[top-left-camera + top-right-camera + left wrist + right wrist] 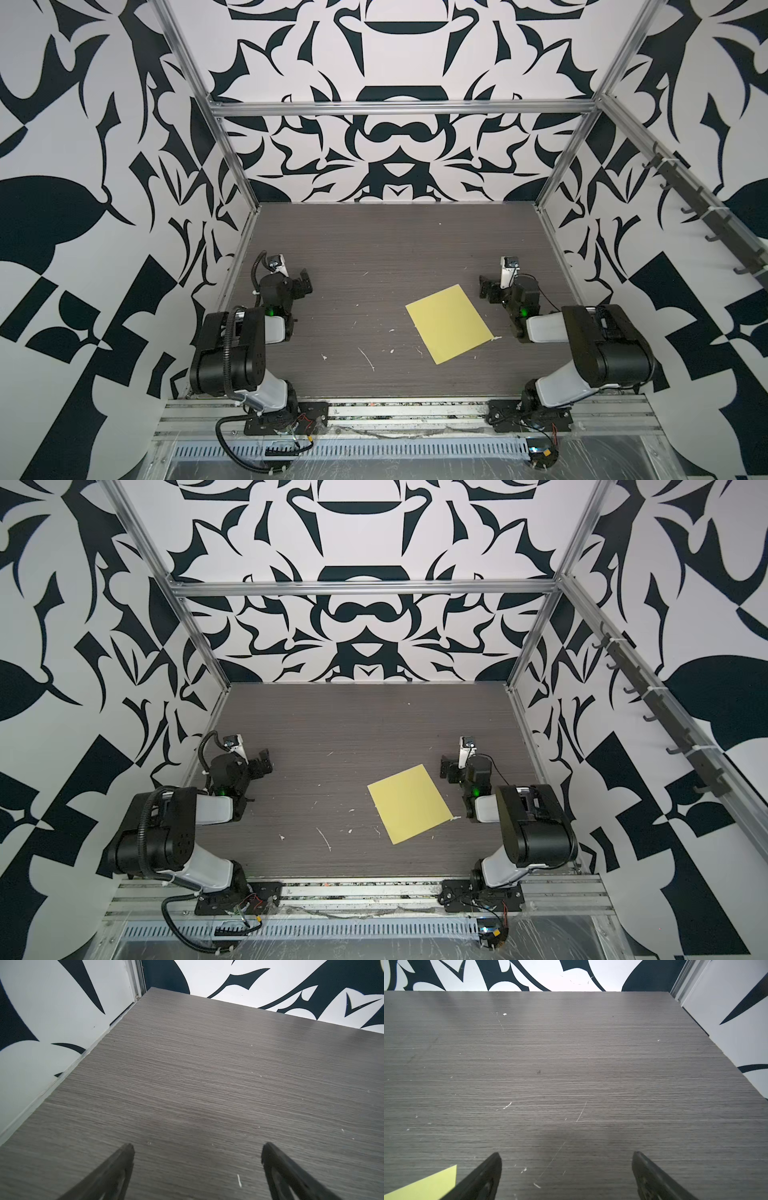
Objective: Fold a paper plane with a square sheet of paper (pick it up from the middle)
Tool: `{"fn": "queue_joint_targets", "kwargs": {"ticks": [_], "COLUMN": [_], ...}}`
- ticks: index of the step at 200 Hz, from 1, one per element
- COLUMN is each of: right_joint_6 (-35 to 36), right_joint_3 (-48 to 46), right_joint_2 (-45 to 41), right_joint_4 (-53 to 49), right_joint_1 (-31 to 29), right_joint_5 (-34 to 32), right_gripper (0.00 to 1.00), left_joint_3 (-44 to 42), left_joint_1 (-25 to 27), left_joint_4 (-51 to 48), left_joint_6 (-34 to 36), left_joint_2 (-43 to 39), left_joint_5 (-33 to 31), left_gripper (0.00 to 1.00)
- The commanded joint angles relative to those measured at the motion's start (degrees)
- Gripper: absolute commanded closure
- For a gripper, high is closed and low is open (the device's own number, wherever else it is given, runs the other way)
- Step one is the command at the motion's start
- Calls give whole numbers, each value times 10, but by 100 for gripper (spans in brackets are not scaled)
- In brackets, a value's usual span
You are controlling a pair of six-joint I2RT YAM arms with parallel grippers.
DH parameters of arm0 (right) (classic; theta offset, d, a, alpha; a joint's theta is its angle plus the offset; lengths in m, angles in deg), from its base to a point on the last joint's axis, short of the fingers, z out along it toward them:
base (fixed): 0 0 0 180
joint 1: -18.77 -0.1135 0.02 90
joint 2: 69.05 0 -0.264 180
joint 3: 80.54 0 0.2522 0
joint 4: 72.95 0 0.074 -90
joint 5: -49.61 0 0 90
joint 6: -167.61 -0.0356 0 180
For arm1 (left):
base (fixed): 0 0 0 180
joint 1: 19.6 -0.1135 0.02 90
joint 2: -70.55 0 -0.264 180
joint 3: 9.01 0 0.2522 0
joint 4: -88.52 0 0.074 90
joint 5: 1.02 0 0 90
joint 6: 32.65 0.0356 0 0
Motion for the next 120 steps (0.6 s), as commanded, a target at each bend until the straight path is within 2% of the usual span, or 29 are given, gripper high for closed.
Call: {"fn": "queue_joint_targets", "kwargs": {"ticks": [1,120], "right_joint_6": [5,8], "right_joint_3": [13,15], "right_joint_2": [-1,1], "right_joint_4": [21,16], "right_joint_1": [-2,-2], "right_joint_5": [1,2], "right_gripper": [0,0], "left_joint_3": [11,12], "left_joint_1": [-1,-1], "left_joint_4": [15,9], "left_joint_6": [-6,-2], "left_joint_2": [4,3], "left_joint_5": [0,3], "left_gripper": [0,0]}}
